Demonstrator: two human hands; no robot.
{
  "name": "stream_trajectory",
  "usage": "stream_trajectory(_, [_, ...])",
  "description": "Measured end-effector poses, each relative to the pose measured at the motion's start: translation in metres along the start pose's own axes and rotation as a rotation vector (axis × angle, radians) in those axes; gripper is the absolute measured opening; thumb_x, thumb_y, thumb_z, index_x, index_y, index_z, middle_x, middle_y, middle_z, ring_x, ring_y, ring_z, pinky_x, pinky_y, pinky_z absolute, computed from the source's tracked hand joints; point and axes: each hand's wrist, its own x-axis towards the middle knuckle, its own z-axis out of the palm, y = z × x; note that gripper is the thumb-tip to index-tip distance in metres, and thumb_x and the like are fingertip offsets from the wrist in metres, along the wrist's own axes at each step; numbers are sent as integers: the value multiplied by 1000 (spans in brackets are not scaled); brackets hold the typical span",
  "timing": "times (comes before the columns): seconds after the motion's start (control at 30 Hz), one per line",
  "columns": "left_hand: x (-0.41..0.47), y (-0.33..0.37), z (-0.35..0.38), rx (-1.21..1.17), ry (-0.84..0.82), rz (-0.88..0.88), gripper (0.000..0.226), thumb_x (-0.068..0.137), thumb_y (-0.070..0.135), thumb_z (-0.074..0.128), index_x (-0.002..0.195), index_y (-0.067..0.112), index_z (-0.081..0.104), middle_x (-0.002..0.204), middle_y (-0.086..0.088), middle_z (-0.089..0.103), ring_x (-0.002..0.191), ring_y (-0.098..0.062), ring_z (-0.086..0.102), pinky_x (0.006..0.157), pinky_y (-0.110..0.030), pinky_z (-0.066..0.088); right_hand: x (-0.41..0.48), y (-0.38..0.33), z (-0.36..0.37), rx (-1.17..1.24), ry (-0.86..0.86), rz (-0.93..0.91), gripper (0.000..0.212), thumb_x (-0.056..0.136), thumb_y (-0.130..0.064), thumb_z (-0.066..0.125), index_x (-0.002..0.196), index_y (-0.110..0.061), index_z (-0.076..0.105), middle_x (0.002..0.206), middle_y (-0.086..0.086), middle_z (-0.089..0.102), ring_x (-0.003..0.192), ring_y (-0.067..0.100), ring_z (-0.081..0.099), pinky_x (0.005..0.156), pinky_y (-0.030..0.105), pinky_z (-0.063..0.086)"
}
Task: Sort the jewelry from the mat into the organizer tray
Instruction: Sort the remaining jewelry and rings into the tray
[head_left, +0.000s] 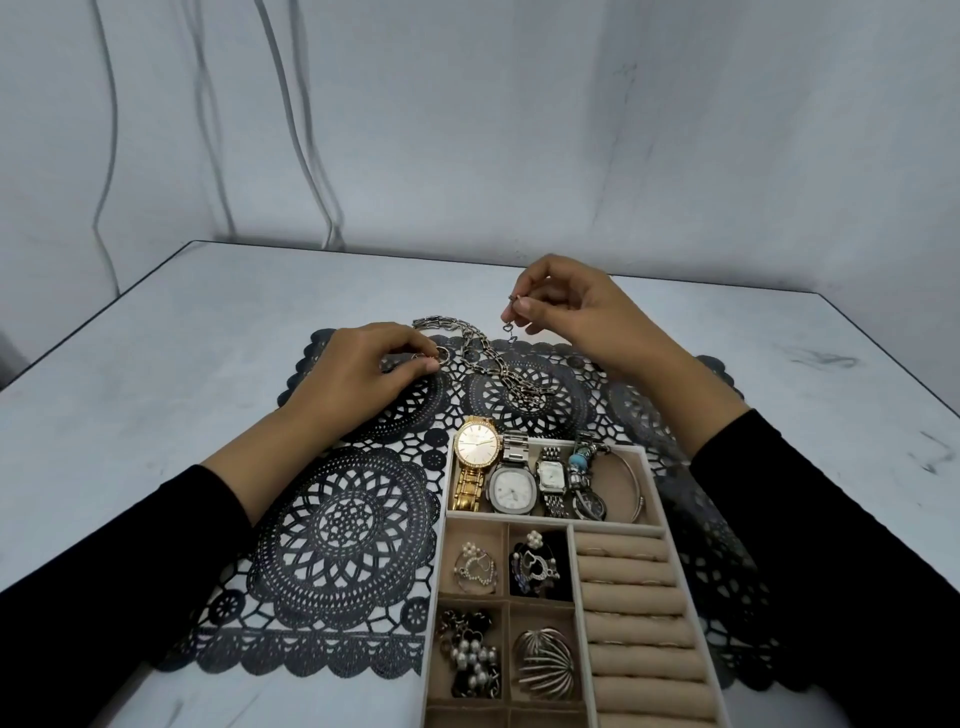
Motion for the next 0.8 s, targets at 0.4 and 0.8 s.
stream_trajectory(0.4, [-3, 5, -8, -151, 45, -63, 15, 79, 30, 79, 94, 26, 76, 93, 16, 74, 95, 6, 67, 91, -13, 48, -23, -21, 1, 202, 9, -3, 12, 84, -6, 67, 96, -4, 68, 89, 11, 74, 84, 18, 67, 76, 28, 55])
stream_trajectory(0.8, [-28, 33, -36, -149, 33, -2, 18, 79, 30, 78, 95, 23, 77, 94, 13, 75, 97, 3, 67, 93, -25, 52, -70, -53, 10, 307, 19, -46, 10, 84, -3, 66, 93, -6, 67, 84, 8, 71, 83, 19, 65, 74, 23, 53])
